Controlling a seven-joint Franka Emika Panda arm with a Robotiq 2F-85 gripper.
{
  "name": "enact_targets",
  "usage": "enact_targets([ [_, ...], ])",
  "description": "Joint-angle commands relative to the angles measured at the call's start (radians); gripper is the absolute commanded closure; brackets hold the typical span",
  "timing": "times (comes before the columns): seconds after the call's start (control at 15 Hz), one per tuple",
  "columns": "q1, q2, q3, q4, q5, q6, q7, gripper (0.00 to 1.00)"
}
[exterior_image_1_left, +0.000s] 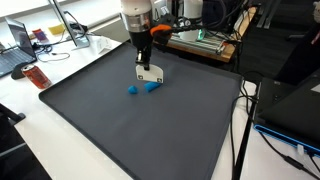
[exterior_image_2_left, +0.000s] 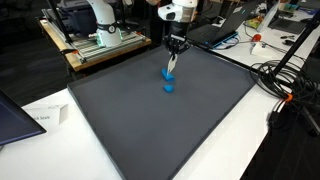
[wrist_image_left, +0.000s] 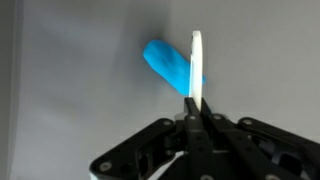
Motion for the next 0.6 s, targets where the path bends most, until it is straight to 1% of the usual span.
enact_targets([
  [0.0,0.010,0.037,-0.018,0.012,-0.020,0.044,0.043,0.99],
  [0.27,0.015,0.058,-0.029,0.014,-0.014,0.039,0.059,0.99],
  [0.53,0.009,0.076,-0.027,0.020,0.001,0.043,0.049,0.99],
])
